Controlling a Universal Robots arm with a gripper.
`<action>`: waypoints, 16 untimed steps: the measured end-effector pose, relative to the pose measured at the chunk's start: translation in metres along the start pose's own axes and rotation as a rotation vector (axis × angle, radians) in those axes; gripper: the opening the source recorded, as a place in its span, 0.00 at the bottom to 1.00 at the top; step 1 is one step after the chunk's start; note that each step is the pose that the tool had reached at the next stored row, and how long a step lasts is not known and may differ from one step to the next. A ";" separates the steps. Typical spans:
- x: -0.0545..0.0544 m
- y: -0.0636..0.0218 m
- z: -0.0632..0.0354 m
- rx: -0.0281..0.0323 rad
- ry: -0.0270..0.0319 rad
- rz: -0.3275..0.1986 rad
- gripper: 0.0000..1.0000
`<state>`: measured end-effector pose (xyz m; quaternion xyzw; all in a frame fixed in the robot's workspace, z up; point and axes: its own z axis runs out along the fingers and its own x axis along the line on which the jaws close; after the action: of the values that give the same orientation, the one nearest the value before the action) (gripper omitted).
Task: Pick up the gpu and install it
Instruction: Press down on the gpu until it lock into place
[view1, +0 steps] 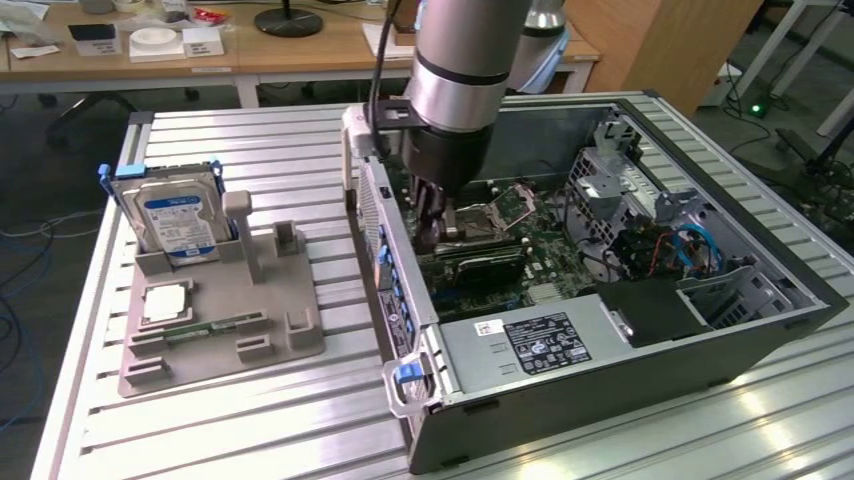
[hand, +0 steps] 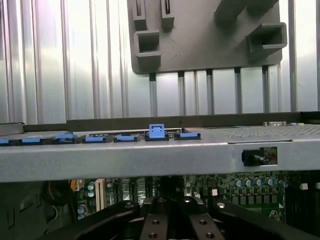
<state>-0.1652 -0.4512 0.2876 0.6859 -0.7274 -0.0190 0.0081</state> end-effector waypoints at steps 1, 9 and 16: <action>0.000 0.0028 0.0000 0.0045 -0.0001 0.000 0.10; 0.001 0.0110 0.0004 0.0227 -0.0012 0.000 0.10; 0.001 0.0112 0.0022 0.0246 -0.0013 0.000 0.10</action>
<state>-0.1765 -0.4511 0.2859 0.6860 -0.7275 -0.0105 -0.0009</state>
